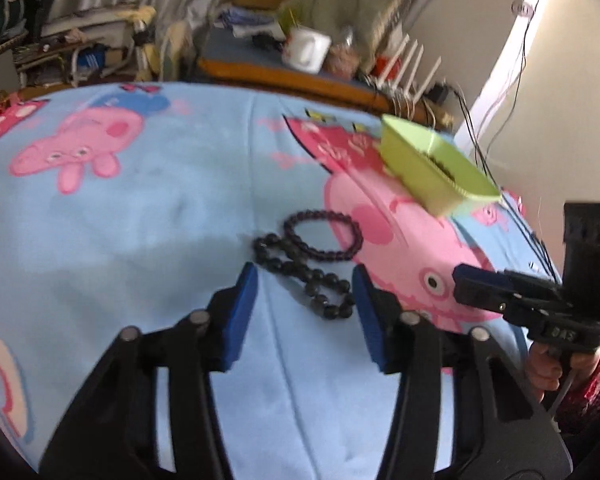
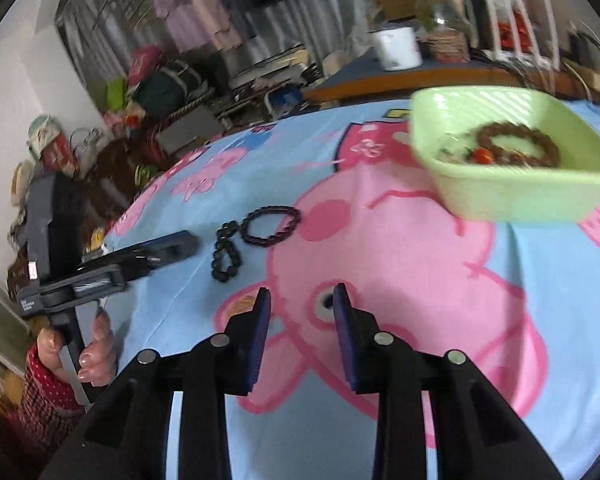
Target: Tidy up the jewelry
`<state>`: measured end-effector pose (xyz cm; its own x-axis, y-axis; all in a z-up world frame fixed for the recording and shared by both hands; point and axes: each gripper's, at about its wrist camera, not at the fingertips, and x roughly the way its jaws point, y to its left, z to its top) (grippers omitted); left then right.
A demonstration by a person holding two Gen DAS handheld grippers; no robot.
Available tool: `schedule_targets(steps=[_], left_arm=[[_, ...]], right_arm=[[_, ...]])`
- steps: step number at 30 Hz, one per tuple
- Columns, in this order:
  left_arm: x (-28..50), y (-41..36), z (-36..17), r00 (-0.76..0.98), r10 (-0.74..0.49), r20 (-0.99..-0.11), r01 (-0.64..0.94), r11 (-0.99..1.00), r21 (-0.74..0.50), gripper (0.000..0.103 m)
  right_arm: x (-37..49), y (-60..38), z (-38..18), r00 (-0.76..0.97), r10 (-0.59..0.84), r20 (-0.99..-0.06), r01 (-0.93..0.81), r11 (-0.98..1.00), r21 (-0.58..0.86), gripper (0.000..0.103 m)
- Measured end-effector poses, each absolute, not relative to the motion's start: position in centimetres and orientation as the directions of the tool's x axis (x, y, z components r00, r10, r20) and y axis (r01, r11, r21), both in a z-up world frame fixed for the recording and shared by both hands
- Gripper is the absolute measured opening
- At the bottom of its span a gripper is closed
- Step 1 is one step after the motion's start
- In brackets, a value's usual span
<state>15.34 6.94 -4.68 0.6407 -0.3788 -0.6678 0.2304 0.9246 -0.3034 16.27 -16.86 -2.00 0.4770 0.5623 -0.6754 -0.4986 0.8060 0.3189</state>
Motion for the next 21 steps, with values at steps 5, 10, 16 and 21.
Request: schedule_targets(steps=[5, 10, 16, 21], left_arm=[[16.7, 6.4, -5.8, 0.586, -0.368, -0.722, 0.210, 0.930, -0.303, 0.012], [15.1, 8.8, -5.8, 0.605, -0.355, -0.713, 0.149, 0.930, -0.337, 0.009], [12.7, 11.7, -5.1, 0.639, -0.329, -0.695, 0.083, 0.928, -0.363, 0.009], [13.3, 9.1, -2.3, 0.664, -0.382, -0.643, 0.205, 0.919, -0.336, 0.009]], right_arm=[[20.0, -12.8, -1.2, 0.474, 0.526, -0.706, -0.541, 0.807, 0.237, 0.000], [23.9, -9.1, -3.1, 0.463, 0.438, -0.770, -0.555, 0.821, 0.133, 0.000], [24.3, -10.6, -3.8, 0.445, 0.422, -0.790, -0.571, 0.813, 0.112, 0.000], [20.8, -16.2, -3.3, 0.476, 0.423, -0.771, -0.529, 0.838, 0.133, 0.000]])
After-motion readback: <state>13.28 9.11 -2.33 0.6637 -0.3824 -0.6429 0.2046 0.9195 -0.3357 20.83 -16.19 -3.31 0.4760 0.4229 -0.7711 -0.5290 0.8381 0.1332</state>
